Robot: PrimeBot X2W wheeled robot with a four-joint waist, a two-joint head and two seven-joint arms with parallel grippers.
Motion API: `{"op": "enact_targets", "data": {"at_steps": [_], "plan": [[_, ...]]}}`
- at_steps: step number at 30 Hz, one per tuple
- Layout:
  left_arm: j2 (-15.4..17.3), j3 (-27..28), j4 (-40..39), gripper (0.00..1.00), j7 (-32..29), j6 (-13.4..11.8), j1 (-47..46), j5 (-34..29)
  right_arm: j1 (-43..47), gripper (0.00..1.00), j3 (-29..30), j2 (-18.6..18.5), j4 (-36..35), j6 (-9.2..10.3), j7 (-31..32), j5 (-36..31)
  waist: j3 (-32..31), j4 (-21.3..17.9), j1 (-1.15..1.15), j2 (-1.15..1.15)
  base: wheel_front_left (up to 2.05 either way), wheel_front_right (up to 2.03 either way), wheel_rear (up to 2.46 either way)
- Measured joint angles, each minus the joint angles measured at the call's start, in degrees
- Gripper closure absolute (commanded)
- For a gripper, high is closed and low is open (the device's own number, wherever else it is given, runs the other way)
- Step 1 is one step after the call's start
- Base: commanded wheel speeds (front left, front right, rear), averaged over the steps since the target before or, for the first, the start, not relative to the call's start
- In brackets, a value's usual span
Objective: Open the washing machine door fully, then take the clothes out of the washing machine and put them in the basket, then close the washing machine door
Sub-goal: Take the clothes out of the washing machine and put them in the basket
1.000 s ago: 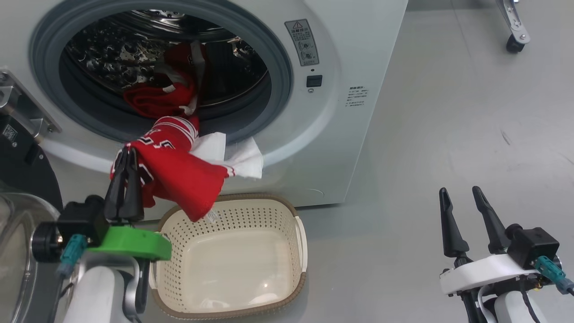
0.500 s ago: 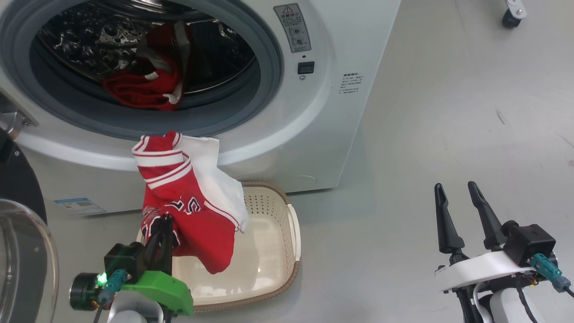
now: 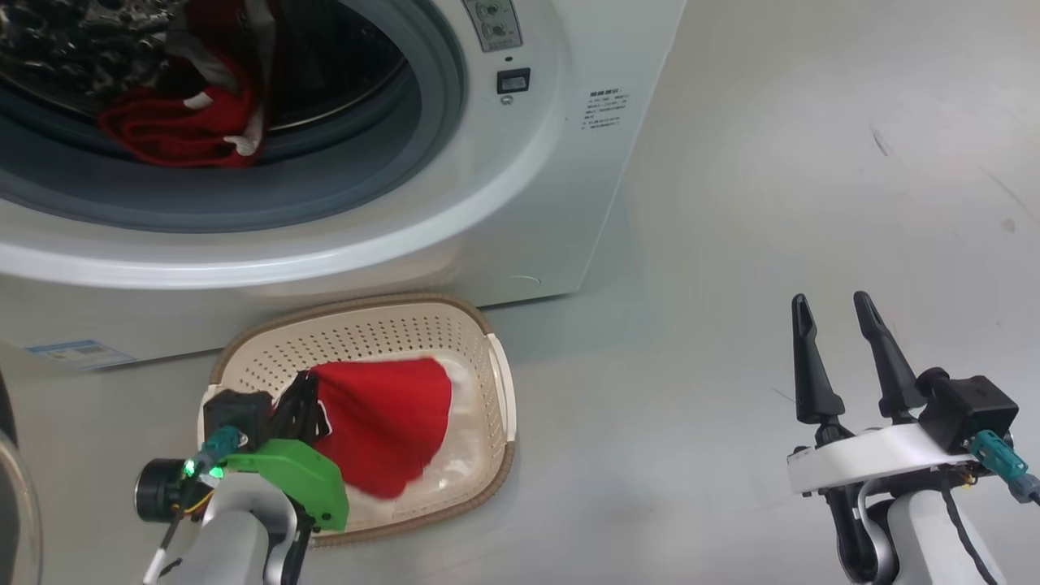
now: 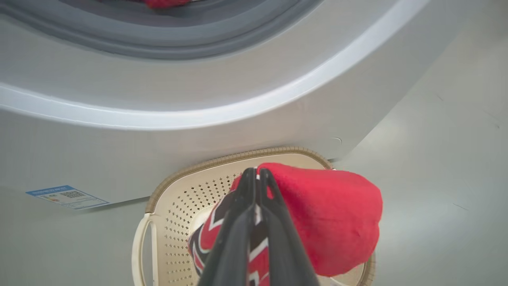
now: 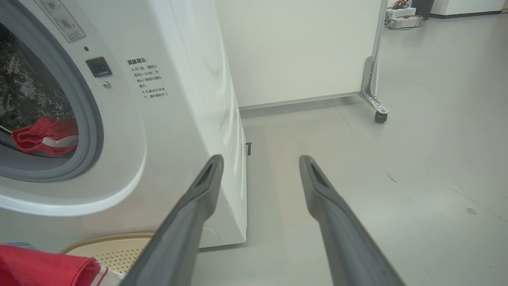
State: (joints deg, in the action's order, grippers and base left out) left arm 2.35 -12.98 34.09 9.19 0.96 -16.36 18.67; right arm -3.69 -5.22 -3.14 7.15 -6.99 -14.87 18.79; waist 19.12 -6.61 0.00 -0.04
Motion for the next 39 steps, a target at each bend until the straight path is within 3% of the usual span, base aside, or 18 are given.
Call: {"op": "enact_targets", "data": {"at_steps": [2,3,4,6,7,23,39], "plan": [[-0.01,-0.03,2.21,1.00,-0.73,0.70,-1.67,0.56,-0.68,0.00,-0.19,-0.01,0.02,0.00,0.00,0.43,0.84,-0.48,0.00,0.00,0.00,0.00,0.00],[-0.07,-0.01,4.44,0.85,-1.64,0.79,-2.79,0.83,-1.45,0.00,-0.42,0.01,0.01,0.00,0.00,0.44,1.57,-1.00,0.00,0.00,0.00,0.00,0.00],[-0.09,-0.03,5.47,0.55,-2.11,0.79,-3.18,0.93,-1.79,0.00,-0.41,0.01,0.00,0.00,0.00,0.45,1.90,-1.26,0.00,0.00,0.00,0.00,0.00],[-0.12,-0.02,7.19,0.13,-2.14,0.78,-3.97,1.02,-2.15,0.00,-0.30,0.01,-0.02,0.00,0.00,0.57,2.56,-1.71,0.00,0.00,0.00,0.00,0.00],[-0.16,0.00,8.00,0.00,-2.14,0.78,-4.45,1.19,-2.24,0.00,-0.19,0.02,-0.01,0.00,0.00,0.82,2.84,-1.90,0.00,0.00,0.00,0.00,0.00],[-0.30,-0.36,15.37,0.00,0.35,0.78,-7.14,1.47,-2.88,0.00,1.22,0.12,0.56,0.00,0.00,1.78,3.30,-1.50,0.00,0.00,0.00,0.00,0.00],[-0.46,0.58,13.29,0.00,5.06,1.29,-7.24,2.47,-2.43,0.00,1.77,-0.34,1.07,0.00,0.00,1.19,-1.32,1.28,0.00,0.00,0.00,0.00,0.00]]}}
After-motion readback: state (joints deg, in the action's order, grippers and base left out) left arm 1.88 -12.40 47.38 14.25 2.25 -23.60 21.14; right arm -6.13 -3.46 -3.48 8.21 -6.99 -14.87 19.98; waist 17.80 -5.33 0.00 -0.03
